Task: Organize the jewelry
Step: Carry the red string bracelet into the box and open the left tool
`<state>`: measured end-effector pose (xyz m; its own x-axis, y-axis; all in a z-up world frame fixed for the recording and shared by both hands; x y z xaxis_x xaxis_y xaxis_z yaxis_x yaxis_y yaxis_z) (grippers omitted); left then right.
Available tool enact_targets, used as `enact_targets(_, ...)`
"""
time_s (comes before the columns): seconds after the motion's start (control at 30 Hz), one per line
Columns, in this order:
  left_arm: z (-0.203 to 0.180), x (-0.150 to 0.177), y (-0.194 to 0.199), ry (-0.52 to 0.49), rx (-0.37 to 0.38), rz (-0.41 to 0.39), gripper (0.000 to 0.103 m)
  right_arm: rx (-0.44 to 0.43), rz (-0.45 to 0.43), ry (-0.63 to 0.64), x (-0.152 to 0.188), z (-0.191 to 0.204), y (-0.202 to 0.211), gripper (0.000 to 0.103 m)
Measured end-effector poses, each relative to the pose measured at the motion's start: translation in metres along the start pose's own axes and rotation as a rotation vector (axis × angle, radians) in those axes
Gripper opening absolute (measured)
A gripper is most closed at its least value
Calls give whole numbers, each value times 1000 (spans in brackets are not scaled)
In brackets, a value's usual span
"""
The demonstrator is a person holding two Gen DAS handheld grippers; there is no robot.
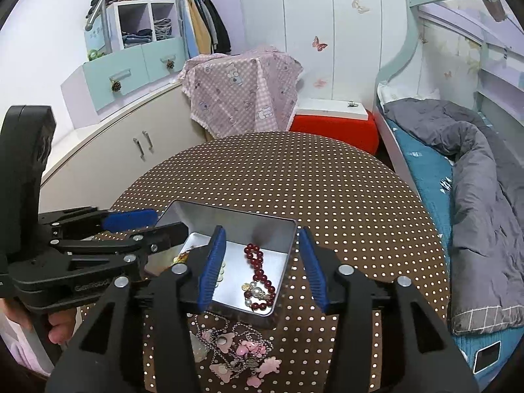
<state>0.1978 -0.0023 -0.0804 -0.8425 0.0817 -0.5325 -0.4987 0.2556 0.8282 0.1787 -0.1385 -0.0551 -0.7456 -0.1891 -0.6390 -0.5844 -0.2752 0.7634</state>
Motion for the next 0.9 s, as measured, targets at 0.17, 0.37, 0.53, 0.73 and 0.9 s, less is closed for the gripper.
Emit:
enact_targets(0.17, 0, 2, 2, -11, -11, 0, 52, 6, 3, -13, 3, -5, 1, 46)
enact_targets(0.37, 1, 3, 3, -7, -11, -1, 52, 12, -3, -12, 3, -5, 3, 46)
enact_targets(0.53, 4, 5, 7, -5, -14, -10, 52, 14, -3, -13, 4, -4, 4, 46)
enact_targets(0.73, 7, 8, 9, -1, -14, -10, 52, 12, -3, -13, 4, -3, 5, 46)
enact_targets(0.9, 8, 9, 11, -1, -12, -10, 52, 15, -1, -15, 5, -3, 5, 46)
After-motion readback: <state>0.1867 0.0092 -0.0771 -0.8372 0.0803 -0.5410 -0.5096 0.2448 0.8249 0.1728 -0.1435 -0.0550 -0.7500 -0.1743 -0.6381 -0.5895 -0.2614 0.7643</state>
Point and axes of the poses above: each gripper's, at about its wrist camera, not at the fingertips, and y roughly against the way its jaws point, z to its left, x to its underside, the point moved 6 cm from there along -y, roughly the way its jaws point, and after that the axes turned 10 degrees about z, right-handed, at the moved point
